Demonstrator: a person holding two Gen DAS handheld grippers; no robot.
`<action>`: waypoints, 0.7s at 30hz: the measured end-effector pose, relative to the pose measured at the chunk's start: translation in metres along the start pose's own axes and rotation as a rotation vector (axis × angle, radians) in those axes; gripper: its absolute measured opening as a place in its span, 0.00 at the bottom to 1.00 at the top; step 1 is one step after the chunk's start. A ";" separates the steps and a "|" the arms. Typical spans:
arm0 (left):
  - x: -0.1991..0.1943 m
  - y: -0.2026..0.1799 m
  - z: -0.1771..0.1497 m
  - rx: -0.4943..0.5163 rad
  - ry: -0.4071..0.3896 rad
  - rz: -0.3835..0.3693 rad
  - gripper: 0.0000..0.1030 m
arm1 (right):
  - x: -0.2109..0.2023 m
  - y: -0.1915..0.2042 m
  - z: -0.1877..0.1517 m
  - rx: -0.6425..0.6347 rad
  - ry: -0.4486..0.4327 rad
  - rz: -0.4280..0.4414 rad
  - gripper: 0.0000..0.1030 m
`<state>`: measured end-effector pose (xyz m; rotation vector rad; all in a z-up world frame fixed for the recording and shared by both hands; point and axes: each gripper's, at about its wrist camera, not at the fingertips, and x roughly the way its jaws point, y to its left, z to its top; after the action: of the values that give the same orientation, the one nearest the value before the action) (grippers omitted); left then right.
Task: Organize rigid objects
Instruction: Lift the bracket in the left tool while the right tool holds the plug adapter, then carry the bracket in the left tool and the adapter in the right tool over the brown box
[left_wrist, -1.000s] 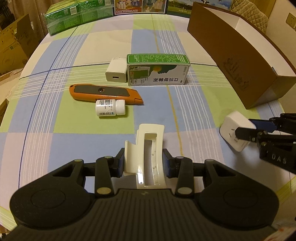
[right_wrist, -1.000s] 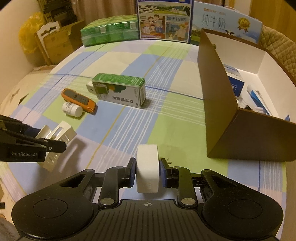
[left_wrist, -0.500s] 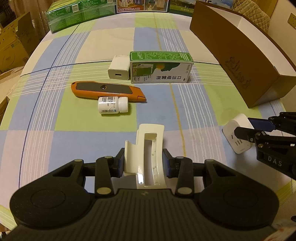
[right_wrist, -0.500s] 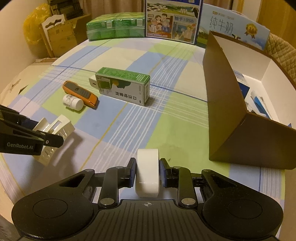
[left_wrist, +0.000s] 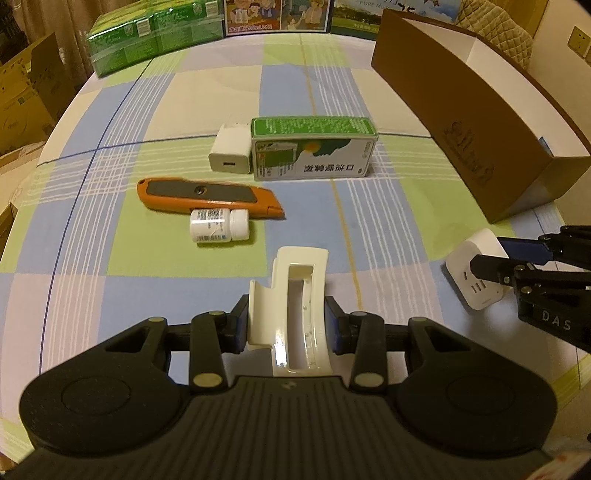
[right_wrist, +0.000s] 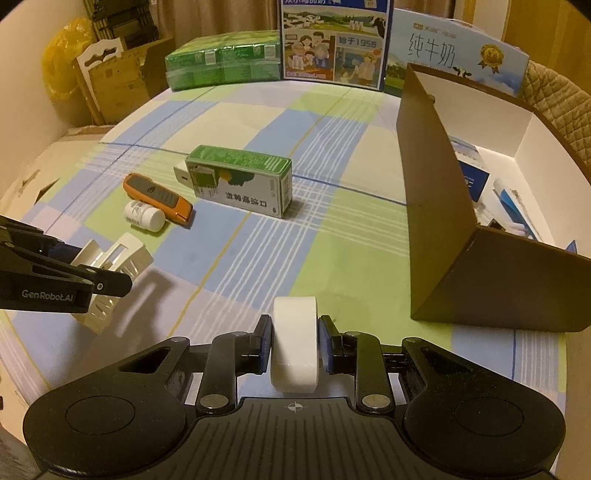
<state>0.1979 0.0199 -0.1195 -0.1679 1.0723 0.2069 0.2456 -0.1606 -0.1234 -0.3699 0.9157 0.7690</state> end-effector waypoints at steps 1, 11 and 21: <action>-0.001 -0.001 0.001 0.002 -0.003 -0.002 0.34 | -0.002 -0.001 0.001 0.004 -0.004 0.000 0.23; -0.015 -0.022 0.024 0.034 -0.051 -0.038 0.34 | -0.024 -0.014 0.013 0.037 -0.049 0.011 0.23; -0.032 -0.061 0.051 0.090 -0.105 -0.107 0.34 | -0.061 -0.040 0.030 0.093 -0.121 0.030 0.23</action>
<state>0.2418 -0.0298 -0.0653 -0.1316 0.9632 0.0707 0.2691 -0.1971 -0.0576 -0.2263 0.8415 0.7651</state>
